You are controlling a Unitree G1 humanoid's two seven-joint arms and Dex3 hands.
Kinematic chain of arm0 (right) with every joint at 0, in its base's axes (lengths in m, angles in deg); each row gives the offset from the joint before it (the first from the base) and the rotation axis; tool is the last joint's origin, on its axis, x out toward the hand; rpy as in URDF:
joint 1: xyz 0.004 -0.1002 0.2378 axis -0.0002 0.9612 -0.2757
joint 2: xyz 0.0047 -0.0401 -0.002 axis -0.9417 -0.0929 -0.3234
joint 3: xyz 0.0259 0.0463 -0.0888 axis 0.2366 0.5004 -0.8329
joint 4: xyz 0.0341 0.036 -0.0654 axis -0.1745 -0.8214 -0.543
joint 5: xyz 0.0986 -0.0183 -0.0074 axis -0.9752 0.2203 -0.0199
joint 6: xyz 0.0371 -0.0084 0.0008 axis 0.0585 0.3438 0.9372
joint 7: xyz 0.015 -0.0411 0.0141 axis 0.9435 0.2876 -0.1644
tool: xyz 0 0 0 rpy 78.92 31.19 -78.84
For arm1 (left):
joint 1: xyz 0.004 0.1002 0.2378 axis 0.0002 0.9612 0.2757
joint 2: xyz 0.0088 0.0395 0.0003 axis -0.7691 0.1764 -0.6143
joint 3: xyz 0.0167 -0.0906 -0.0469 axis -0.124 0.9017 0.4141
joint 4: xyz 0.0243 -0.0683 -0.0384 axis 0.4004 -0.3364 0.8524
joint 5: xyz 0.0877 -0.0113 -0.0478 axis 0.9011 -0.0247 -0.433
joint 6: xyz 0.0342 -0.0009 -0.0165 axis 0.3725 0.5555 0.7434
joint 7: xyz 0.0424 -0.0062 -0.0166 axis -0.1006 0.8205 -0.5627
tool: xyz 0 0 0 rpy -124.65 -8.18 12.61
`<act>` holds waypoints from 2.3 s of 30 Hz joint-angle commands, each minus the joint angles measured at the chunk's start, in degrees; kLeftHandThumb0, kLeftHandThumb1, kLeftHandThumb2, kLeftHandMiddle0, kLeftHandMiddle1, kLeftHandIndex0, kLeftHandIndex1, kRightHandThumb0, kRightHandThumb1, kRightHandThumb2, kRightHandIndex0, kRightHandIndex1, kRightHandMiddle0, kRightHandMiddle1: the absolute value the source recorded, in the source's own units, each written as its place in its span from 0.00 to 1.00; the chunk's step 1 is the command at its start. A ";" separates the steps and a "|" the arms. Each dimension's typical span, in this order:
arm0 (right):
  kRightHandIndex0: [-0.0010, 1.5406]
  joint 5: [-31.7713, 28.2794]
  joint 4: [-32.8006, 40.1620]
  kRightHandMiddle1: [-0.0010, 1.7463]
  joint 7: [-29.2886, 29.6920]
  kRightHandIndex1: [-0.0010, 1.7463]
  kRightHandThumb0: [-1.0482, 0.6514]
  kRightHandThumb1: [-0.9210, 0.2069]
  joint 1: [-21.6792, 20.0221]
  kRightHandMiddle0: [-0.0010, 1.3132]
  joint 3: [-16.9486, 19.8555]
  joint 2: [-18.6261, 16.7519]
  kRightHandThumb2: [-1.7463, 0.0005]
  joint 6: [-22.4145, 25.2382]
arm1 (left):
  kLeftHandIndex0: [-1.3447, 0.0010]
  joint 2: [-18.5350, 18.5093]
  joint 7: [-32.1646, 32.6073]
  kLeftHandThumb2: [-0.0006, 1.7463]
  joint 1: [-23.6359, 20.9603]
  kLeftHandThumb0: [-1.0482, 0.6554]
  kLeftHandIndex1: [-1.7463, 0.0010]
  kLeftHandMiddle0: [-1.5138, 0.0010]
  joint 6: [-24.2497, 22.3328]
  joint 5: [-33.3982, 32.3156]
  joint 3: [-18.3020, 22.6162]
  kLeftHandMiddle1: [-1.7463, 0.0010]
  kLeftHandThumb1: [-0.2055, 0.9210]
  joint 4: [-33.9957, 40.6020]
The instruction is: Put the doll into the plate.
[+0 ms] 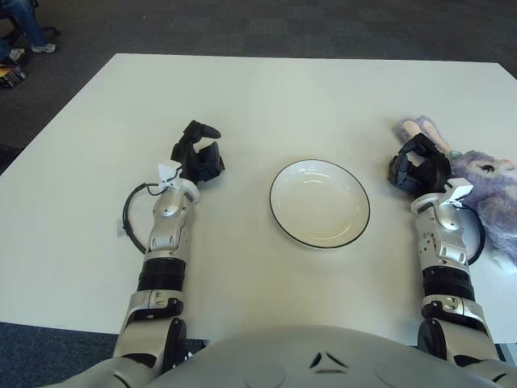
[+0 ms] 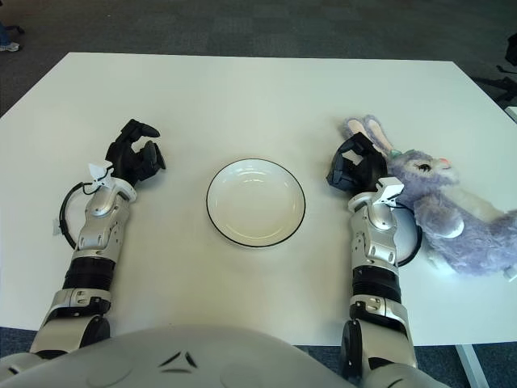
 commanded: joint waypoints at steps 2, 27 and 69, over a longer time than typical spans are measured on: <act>0.77 0.29 -1.01 1.00 0.20 1.00 0.34 0.51 1.67 0.45 -0.32 -0.42 0.27 2.19 | 0.68 0.69 0.38 0.59 2.15 0.38 0.00 0.33 -0.70 -0.09 -0.12 0.00 0.67 -0.98; 0.68 -6.22 11.49 1.00 -2.73 1.00 0.35 0.45 4.65 0.41 -0.28 -3.02 0.32 6.43 | 0.68 0.78 -0.02 0.58 1.80 0.38 0.00 0.34 -0.61 -0.58 -0.29 0.00 0.68 -1.39; 0.17 -1.29 36.87 0.99 -3.97 1.00 0.61 0.23 5.79 0.19 4.86 15.23 0.48 23.20 | 0.69 1.14 2.06 0.57 1.63 0.38 0.00 0.36 -2.75 0.56 -1.03 0.00 0.69 -0.36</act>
